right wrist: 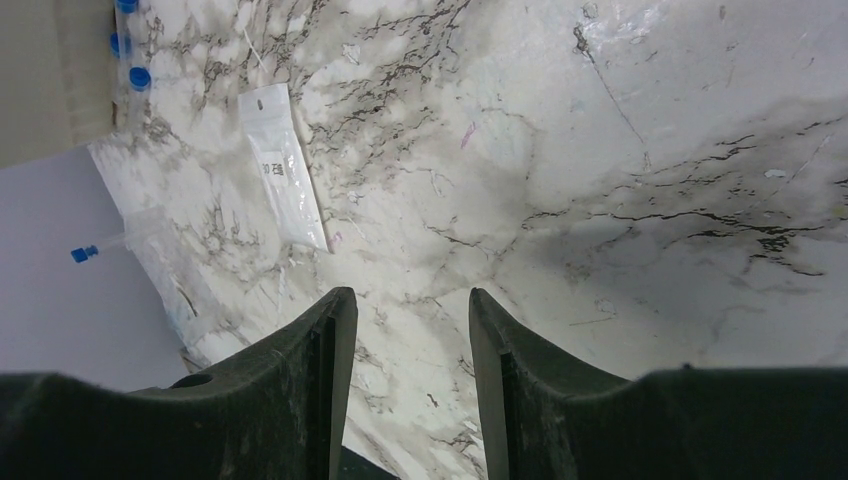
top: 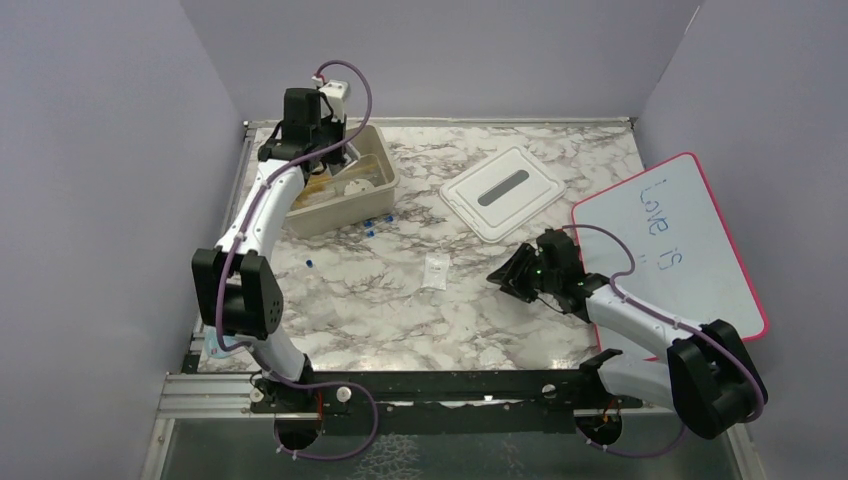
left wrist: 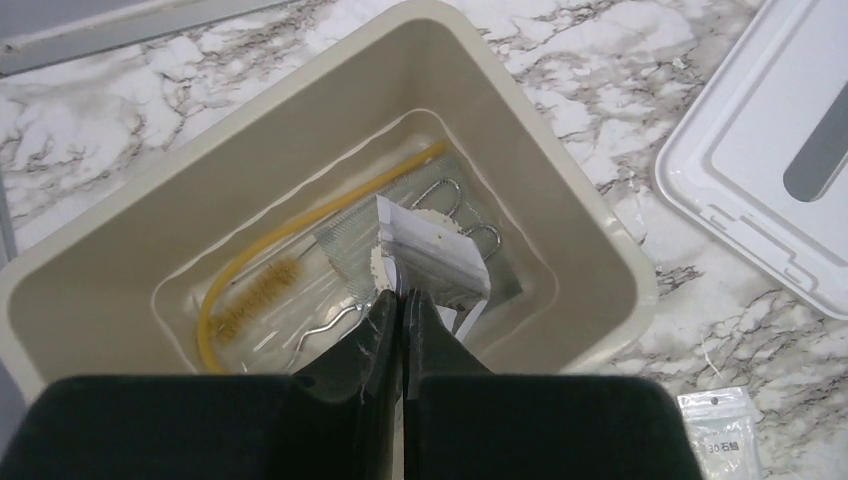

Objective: Organize the chemistry lab equipment

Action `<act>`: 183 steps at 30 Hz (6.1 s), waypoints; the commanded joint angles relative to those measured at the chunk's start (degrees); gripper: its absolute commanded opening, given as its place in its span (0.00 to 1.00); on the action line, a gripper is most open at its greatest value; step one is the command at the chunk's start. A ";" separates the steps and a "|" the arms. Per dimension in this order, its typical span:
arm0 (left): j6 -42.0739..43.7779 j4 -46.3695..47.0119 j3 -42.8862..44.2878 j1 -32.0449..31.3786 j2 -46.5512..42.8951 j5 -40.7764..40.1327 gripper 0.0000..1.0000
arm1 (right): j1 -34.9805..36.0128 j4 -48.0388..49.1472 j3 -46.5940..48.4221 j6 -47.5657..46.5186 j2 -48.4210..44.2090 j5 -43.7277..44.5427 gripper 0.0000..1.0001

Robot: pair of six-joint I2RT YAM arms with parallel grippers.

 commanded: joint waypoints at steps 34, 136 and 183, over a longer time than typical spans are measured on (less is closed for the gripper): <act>-1.22 -0.35 -2.72 -13.64 -4.35 3.50 0.73 | -0.10 -2.23 2.49 -1.10 -0.40 0.53 0.49; -22.01 -3.08 -16.19 -39.79 6.99 -18.08 0.00 | -0.10 -3.11 0.45 -0.50 -4.07 2.43 0.49; -11.33 -6.79 -0.50 -0.64 -3.07 -5.21 0.49 | -0.06 -1.50 2.60 -3.28 0.19 0.60 0.50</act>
